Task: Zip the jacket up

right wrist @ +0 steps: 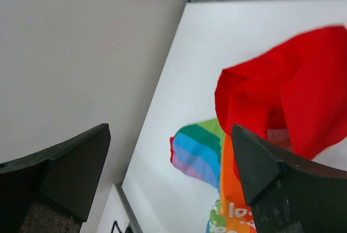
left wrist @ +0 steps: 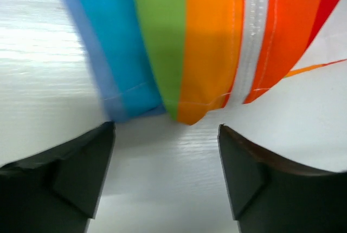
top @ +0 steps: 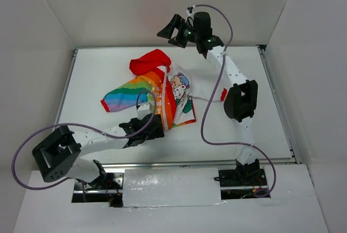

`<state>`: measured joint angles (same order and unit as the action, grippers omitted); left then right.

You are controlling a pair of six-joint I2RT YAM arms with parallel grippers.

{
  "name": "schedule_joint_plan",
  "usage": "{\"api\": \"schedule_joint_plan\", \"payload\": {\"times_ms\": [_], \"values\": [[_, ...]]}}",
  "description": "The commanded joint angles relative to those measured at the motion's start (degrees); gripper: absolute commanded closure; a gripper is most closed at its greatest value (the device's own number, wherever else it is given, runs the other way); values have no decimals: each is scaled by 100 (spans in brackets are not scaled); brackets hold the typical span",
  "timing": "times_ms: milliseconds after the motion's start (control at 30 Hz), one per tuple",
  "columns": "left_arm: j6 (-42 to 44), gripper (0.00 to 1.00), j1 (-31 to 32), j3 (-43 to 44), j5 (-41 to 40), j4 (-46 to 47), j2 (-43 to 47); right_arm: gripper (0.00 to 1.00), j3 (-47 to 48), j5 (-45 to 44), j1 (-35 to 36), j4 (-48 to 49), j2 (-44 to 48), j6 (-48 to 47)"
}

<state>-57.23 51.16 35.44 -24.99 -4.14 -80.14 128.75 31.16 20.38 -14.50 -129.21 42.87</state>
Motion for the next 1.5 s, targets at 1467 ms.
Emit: {"api": "schedule_joint_plan", "payload": {"times_ms": [1467], "values": [[2084,1,-3208,3039,-1913,-5562,5527,0,-5325,-4593,71,-4544,11032,-1993]]}}
